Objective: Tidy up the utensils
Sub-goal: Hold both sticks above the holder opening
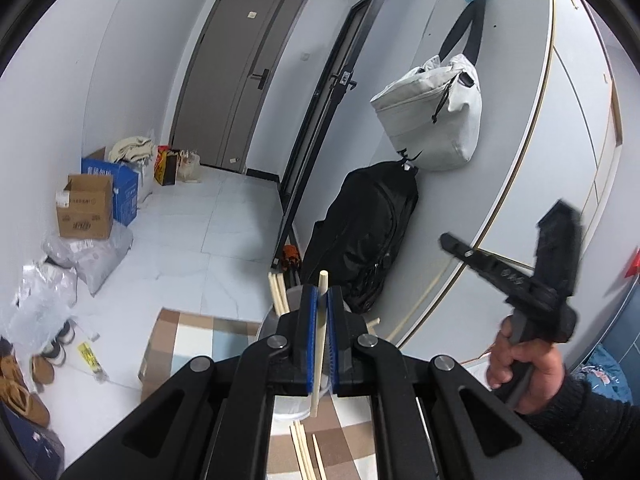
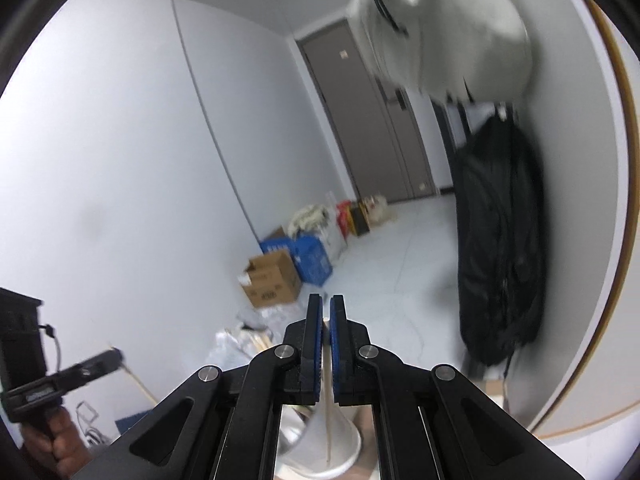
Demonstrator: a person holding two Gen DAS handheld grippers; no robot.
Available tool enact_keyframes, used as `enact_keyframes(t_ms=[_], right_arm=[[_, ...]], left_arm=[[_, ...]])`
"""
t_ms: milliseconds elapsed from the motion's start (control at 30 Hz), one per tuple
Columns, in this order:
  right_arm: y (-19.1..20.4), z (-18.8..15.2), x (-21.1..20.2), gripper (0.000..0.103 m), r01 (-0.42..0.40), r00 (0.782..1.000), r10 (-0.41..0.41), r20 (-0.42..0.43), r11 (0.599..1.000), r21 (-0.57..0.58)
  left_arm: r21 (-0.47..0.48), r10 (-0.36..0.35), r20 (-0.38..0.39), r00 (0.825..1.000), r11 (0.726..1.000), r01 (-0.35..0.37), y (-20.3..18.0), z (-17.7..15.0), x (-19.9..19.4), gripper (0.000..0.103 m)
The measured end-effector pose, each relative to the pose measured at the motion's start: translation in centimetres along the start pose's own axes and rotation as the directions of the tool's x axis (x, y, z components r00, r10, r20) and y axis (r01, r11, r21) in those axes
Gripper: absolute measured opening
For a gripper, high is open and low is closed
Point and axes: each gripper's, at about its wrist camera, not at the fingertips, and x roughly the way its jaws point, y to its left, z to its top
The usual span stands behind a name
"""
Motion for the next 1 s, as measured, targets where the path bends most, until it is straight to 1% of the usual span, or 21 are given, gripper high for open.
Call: enact_keyframes(t_ms=[67,167,300,367,433,600,800,900,1000], right_arm=[[1.3,1.7,-1.1,0.003,-0.02,0.999,0.021,0.034,0.999,-0.025],[3.1,3.5,-1.8,0.003,-0.043,0.997,0.046,0.063,0.998,-0.046],[4.7,5.3,-1.1,0.003,-0.049,0.996,0.055,0.073,0.995,-0.088],[5.3,5.6,-0.4,0.003,-0.044,0.996,0.052,0.076,0.993,-0.108],[5.4,5.5,0.7,0.003,-0.036,0.997,0.045,0.067,0.992,-0.124],[5.6,4.4,2.9,0.003,-0.023,0.999,0.028,0.036,0.989,-0.149],[5.8,3.2,4.6,0.003,-0.009,0.999,0.015,0.033,0.984,-0.178],[6.1,2.6,5.3,0.003,0.004,1.0,0.003,0.031,0.977,-0.212],[6.3,1.9,6.1,0.003,0.001,1.0,0.004,0.018,0.973,-0.231]], left_arm=[[0.026,0.0,0.006,1.0,1.0,0.0,-0.6,1.1,0.2,0.001],[0.064,0.004,0.017,1.0,0.998,-0.005,-1.5,2.8,0.6,0.001],[0.102,0.01,0.016,1.0,0.995,-0.012,-2.2,4.7,2.0,0.001],[0.113,0.014,0.017,1.0,0.994,-0.015,-2.1,5.4,2.8,0.001],[0.117,0.011,0.013,1.0,0.993,-0.013,-2.0,5.9,3.8,0.001],[0.134,0.01,0.012,1.0,0.991,-0.012,-1.6,5.7,5.3,0.001],[0.141,0.005,-0.027,1.0,0.99,-0.001,-0.8,4.9,7.6,0.001],[0.146,0.006,-0.048,0.999,0.989,0.001,-0.4,4.3,8.5,0.001],[0.144,-0.009,-0.06,0.998,0.989,0.017,0.0,3.9,9.3,0.001]])
